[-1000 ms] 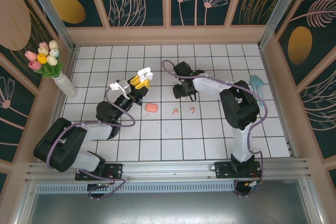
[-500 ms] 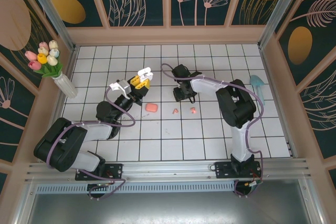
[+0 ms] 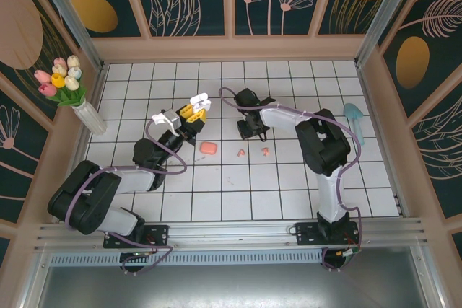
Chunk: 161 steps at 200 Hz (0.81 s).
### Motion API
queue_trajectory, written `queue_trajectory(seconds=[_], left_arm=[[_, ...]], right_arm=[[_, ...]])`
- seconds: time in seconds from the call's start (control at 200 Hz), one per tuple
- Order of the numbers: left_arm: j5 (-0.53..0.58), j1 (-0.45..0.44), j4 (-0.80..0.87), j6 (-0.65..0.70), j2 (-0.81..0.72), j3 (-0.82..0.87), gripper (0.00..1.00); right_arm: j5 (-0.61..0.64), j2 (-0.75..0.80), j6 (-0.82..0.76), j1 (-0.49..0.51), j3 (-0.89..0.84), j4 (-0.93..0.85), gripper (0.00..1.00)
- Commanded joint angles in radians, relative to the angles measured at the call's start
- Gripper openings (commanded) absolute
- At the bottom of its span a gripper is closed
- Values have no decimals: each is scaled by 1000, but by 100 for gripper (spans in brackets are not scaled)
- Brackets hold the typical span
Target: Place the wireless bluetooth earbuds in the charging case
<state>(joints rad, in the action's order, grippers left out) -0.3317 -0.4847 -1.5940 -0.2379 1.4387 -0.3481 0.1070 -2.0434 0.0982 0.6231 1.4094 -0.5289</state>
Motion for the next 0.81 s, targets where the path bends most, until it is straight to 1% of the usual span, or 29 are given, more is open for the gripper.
queue_trajectory(seconds=[0.0,0.2,0.801], left_arm=[[-7,-2,-126,-14,8,-24,0],[-9,-3,-127,-15,6,-27,0],[-12,-3,-124,-24,6,-31,0]], right_arm=[[30,-19,-5,0,5,-65,44],[22,-8,6,-3,-2,-78,42],[7,33,34,-14,-51,-66,41]])
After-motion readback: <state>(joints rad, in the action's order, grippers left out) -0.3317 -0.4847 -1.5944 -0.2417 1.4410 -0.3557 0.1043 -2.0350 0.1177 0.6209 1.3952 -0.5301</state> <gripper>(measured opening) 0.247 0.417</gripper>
